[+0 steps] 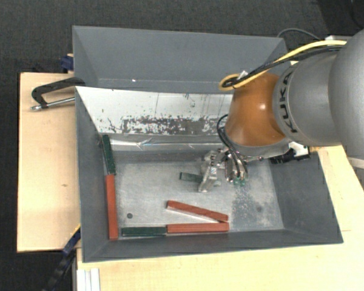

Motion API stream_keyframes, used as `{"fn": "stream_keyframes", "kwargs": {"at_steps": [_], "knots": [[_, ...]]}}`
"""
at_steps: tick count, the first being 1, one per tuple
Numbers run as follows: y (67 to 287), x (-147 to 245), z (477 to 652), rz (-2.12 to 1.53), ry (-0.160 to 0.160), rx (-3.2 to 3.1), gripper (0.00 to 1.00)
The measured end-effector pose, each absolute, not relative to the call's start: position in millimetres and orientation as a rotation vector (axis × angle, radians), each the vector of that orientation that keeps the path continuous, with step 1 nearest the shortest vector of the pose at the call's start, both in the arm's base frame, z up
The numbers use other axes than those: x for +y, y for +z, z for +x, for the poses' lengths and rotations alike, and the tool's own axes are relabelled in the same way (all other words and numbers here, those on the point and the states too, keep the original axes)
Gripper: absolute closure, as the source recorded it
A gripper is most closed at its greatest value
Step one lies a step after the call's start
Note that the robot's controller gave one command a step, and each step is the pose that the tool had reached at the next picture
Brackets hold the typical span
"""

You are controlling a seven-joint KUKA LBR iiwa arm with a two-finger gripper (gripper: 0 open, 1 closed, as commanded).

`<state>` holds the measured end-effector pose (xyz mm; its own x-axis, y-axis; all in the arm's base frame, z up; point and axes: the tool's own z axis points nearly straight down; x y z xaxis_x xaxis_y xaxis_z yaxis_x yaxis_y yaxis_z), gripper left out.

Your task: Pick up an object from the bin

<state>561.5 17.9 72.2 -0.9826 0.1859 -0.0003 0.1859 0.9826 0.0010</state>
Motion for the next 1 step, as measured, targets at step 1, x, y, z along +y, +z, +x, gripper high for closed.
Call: {"fn": "stream_keyframes", "kwargs": {"at_steps": [1], "knots": [[232.1,-2.2,579.6,0.292,0.002,3.120,1.00]]}}
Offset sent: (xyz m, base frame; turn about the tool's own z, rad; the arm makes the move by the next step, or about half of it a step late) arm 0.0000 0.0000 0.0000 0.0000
